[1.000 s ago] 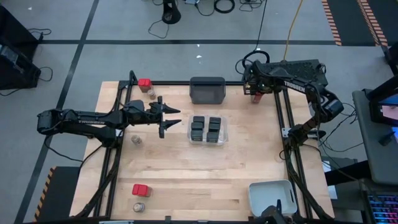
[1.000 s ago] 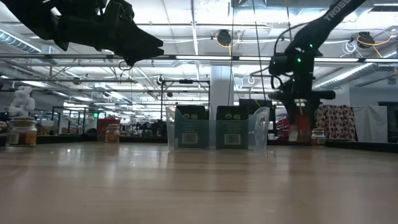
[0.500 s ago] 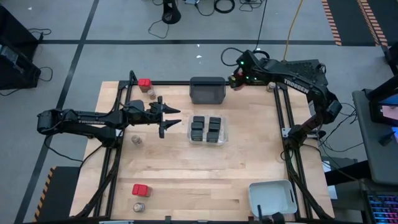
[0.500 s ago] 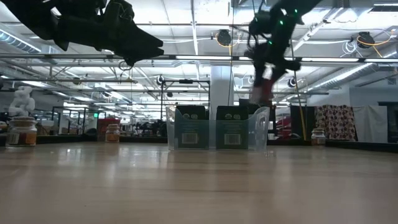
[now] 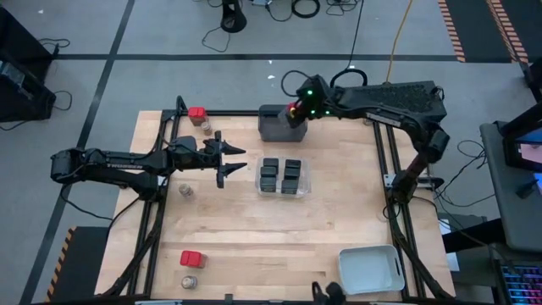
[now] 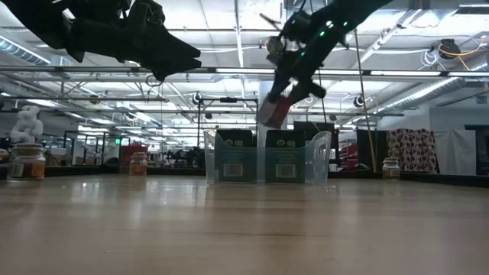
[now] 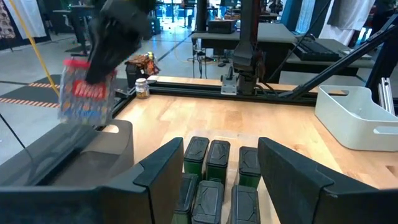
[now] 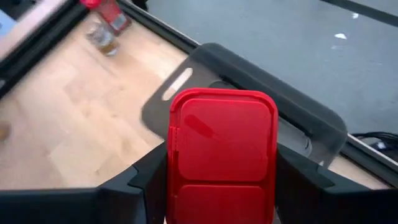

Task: Sort spices by type
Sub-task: Put the red seasoning bottle into the gray bin

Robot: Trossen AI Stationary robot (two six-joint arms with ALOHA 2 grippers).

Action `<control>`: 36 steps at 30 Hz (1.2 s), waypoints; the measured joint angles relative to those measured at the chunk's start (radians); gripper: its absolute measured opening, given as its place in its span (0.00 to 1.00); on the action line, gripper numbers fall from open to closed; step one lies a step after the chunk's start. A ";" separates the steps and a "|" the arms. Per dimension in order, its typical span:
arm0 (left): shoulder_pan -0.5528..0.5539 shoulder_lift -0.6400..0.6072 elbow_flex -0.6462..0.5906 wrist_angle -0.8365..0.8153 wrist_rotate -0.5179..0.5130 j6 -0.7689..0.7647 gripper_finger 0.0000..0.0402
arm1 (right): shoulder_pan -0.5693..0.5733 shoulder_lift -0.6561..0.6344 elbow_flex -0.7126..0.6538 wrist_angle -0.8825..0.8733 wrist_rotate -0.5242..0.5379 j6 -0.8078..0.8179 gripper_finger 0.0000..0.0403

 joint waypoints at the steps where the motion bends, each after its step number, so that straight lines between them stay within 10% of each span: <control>1: 0.000 0.000 0.000 0.000 0.000 0.000 0.53 | -0.002 0.021 0.011 0.004 0.004 -0.001 0.50; 16: 0.000 0.000 0.000 -0.015 0.000 0.006 0.53 | 0.017 0.347 0.360 -0.091 0.020 0.137 0.50; 36: 0.000 0.000 0.000 -0.017 0.000 0.026 0.53 | 0.063 0.442 0.391 -0.039 0.197 0.317 0.51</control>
